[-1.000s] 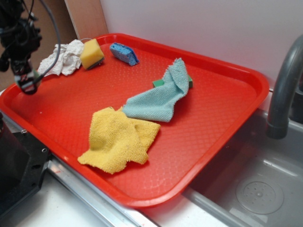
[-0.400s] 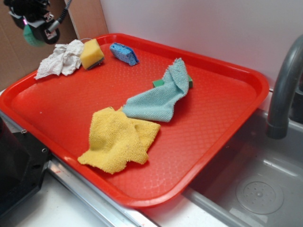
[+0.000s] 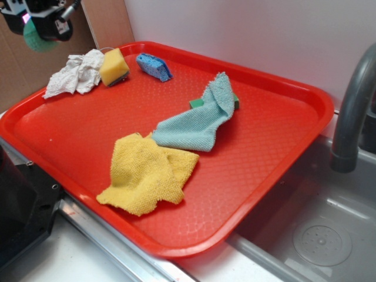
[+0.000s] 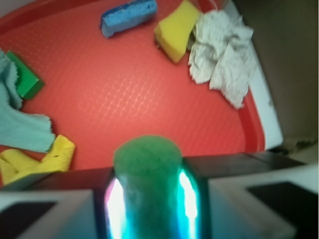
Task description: Grab the green ball.
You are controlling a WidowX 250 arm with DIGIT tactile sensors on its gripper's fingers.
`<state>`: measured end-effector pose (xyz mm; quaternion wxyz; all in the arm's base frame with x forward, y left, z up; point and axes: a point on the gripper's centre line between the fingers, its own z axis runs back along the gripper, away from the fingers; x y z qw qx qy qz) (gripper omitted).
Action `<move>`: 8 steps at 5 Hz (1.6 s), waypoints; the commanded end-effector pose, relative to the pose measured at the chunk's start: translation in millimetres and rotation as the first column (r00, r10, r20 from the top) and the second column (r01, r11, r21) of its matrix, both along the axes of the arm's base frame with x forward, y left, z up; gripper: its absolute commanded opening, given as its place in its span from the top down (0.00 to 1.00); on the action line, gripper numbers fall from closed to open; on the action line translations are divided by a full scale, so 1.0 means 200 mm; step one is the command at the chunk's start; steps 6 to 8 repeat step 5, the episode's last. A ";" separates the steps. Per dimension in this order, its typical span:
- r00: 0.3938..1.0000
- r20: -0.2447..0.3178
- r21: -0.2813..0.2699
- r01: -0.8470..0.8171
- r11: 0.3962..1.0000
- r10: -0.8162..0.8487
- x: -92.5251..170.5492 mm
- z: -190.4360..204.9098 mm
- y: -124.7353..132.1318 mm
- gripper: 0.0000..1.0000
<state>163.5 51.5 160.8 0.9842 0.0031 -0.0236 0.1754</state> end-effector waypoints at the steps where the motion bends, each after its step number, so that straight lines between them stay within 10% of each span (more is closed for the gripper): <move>1: 0.994 0.080 0.102 0.060 0.993 -0.069 0.22 0.11 0.06 1.00; 8: 0.990 0.083 0.106 0.106 0.989 -0.115 0.33 0.08 0.01 1.00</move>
